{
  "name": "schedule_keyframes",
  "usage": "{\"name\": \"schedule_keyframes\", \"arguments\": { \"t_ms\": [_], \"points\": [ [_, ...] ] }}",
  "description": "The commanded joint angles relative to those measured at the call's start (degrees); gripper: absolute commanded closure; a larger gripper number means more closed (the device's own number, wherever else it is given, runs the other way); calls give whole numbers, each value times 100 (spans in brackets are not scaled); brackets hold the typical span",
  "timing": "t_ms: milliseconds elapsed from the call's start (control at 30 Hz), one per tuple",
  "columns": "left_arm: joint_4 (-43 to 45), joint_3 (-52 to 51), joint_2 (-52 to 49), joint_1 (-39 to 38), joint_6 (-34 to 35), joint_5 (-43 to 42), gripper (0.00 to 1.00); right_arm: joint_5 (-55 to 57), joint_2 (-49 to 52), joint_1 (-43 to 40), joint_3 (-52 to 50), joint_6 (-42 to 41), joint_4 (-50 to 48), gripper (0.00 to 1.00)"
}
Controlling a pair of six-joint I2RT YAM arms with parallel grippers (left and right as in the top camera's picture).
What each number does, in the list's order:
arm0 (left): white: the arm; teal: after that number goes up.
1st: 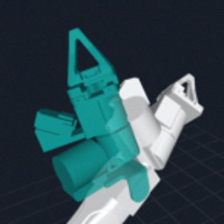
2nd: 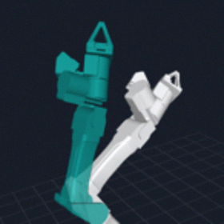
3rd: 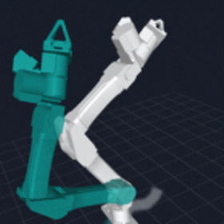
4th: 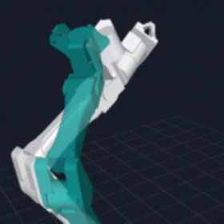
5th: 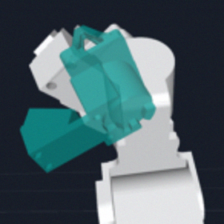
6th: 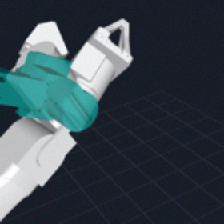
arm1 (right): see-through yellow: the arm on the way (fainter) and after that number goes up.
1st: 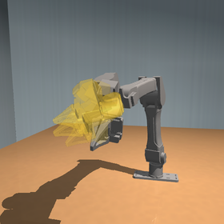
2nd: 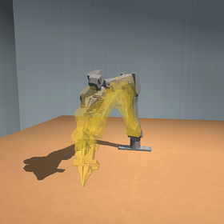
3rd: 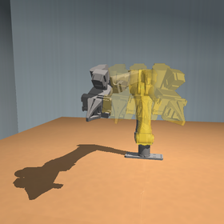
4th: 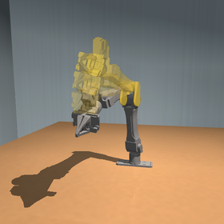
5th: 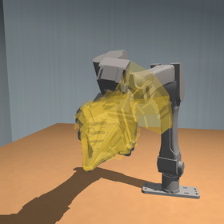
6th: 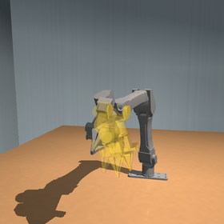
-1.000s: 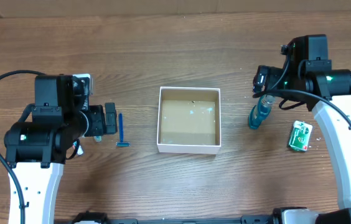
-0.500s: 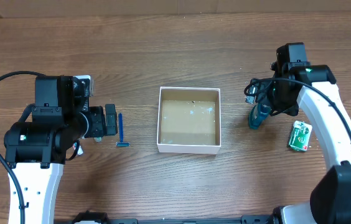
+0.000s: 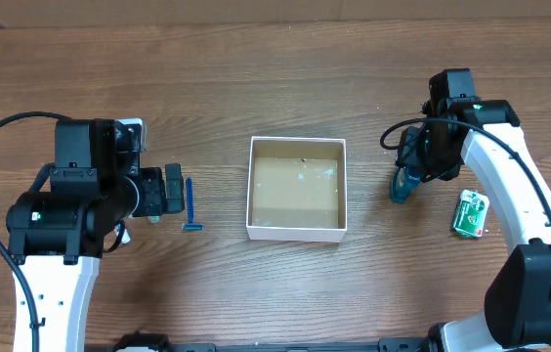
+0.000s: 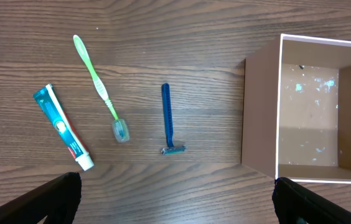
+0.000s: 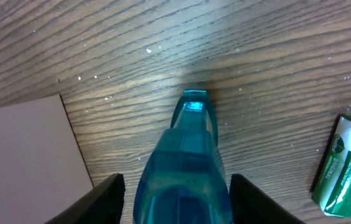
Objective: Pack container
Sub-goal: 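Reach the right gripper to the teal mouthwash bottle and grasp it, then carry the mouthwash bottle into the box's left corner and release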
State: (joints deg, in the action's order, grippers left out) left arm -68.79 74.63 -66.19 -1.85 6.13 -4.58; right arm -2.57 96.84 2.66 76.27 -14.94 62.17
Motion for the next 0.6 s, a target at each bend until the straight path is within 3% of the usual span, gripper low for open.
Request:
{"name": "schedule_keyframes", "arguments": {
  "t_ms": [0,33,200,300,400,567],
  "points": [
    [2,162,9,-4,120,-103,0,13,26,-15,-20,-31,-26,58],
    [2,162,9,-4,120,-103,0,13,26,-15,-20,-28,-26,61],
    [2,162,9,-4,120,-103,0,13,22,-15,42,-31,24,96],
    [2,162,9,-4,120,-103,0,173,-116,-4,522,-28,393,96],
    [2,162,9,-4,118,-101,0,400,-472,208,1663,-4,1172,96],
    [0,162,9,-4,118,-103,0,400,-844,1722,3414,-197,2127,96]
  ]
}}
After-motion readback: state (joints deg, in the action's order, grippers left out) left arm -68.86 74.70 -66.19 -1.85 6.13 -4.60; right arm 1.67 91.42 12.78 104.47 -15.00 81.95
